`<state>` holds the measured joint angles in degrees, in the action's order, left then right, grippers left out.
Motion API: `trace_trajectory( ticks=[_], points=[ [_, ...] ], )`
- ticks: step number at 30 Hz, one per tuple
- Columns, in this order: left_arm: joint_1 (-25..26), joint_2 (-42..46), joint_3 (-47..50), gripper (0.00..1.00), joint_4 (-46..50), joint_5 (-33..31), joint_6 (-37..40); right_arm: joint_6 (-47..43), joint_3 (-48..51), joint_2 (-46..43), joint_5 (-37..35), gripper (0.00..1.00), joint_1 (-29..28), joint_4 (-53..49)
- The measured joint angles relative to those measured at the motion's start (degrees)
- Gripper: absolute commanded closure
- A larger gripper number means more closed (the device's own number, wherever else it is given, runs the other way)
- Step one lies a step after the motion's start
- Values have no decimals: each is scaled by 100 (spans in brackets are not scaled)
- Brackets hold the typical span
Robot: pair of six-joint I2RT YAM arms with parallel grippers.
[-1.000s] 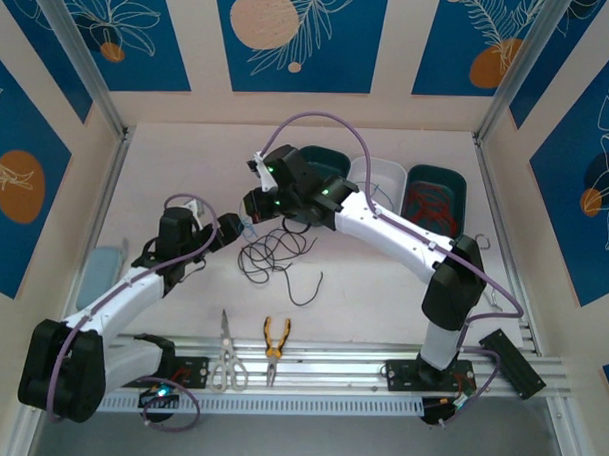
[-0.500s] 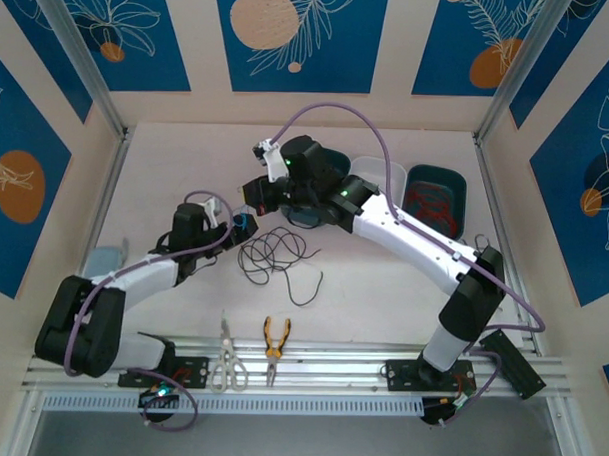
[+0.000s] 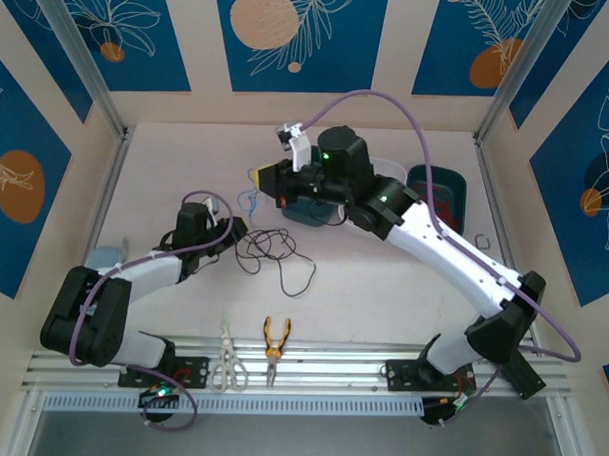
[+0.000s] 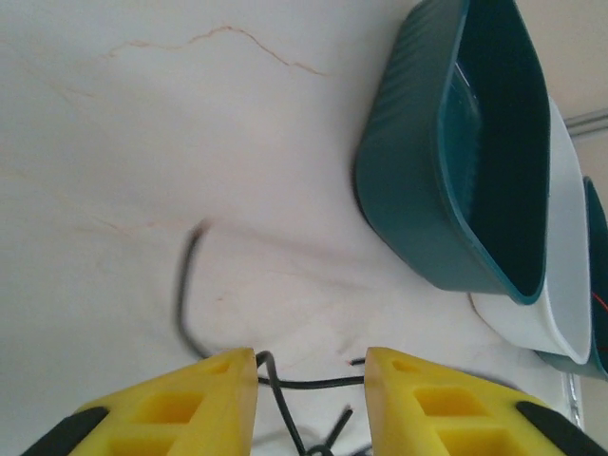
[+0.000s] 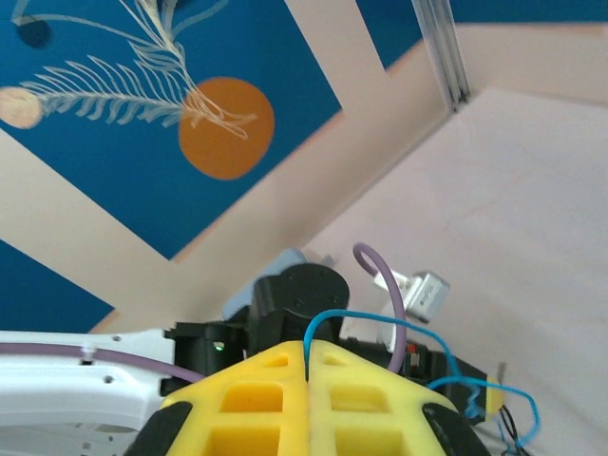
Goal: Untangle the cables
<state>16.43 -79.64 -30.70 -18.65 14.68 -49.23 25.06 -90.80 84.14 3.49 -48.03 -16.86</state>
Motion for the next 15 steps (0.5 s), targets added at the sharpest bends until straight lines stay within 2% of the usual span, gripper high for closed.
trace_trajectory(
  ticks=[2, 10, 15],
  points=[
    [0, 2, 0, 50, 31, -98, -31, -37, 98, -186, -2, 100, 15, 114],
    [0, 354, 0, 39, 546, -535, 83, 85, 448, -452, 284, 100, 264, 457],
    [-2, 503, 0, 20, 774, -654, 234, 107, 431, -455, 538, 100, 372, 616]
  ],
)
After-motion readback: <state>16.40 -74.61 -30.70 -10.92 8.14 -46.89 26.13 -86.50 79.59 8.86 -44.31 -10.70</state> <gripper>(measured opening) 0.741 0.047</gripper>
